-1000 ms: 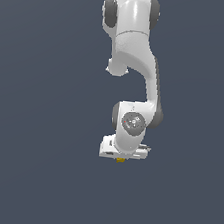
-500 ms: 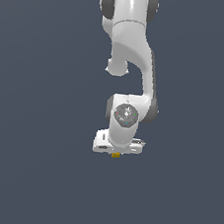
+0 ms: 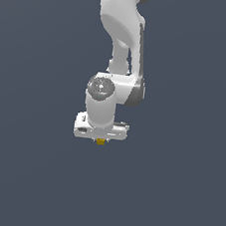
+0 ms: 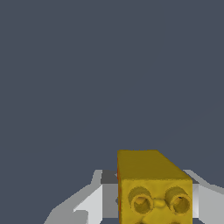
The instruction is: Pick up the object and move it to a goal position.
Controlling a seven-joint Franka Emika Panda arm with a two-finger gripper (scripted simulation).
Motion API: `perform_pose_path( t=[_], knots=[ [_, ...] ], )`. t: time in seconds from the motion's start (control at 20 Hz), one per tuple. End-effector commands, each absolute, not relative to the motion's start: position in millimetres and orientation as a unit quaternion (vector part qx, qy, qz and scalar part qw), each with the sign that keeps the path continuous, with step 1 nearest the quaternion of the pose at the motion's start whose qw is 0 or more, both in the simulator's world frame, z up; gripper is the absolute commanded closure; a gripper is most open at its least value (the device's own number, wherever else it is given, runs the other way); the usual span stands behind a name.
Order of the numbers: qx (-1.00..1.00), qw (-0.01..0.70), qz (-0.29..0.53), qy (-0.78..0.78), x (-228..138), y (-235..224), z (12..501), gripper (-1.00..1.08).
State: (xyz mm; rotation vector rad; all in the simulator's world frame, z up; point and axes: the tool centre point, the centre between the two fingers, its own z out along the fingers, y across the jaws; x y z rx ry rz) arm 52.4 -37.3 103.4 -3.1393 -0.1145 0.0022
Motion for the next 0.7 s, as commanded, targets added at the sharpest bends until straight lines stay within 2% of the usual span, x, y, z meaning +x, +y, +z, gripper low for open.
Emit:
perform_pose_path(
  t=[0.0,0.65],
  knots=[
    [-0.999,0.000,0.000,-0.036,43,-62,123,1.08],
    [-0.999,0.001,0.000,-0.036,-3,-184,221,1.08]
  ],
)
